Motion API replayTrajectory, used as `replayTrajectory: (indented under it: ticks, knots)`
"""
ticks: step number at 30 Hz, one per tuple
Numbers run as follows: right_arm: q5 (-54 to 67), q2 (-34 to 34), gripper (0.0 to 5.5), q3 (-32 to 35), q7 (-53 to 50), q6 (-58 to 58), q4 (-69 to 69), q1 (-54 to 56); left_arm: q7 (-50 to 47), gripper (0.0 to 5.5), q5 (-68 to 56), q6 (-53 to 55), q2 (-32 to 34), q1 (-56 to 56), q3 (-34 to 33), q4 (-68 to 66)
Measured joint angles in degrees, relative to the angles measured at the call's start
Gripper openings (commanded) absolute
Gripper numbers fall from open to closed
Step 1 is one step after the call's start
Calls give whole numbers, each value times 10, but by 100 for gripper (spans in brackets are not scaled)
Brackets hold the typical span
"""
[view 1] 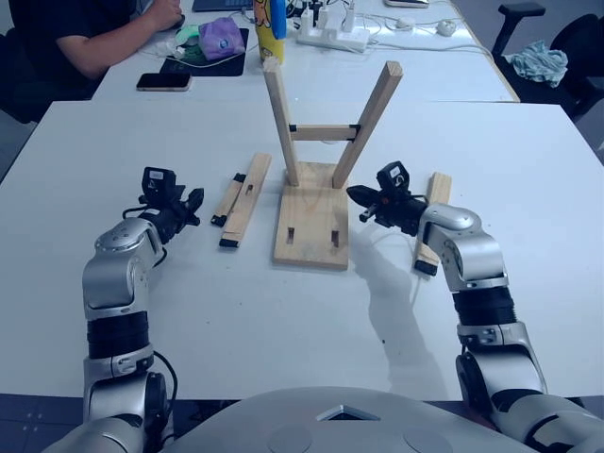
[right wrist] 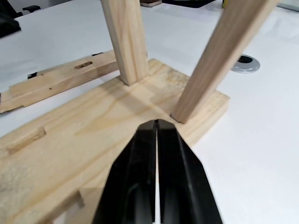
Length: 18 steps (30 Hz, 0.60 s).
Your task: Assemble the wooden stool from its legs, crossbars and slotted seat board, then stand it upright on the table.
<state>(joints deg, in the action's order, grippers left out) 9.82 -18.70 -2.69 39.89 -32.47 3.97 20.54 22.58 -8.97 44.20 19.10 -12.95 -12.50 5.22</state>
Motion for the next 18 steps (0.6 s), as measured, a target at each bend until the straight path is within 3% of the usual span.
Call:
replayTrajectory:
  ticks: [18]
  knots:
    - [22,27,0,-11,-26,-19,-6,9,47,203,-21,12,22,-24,78,-82]
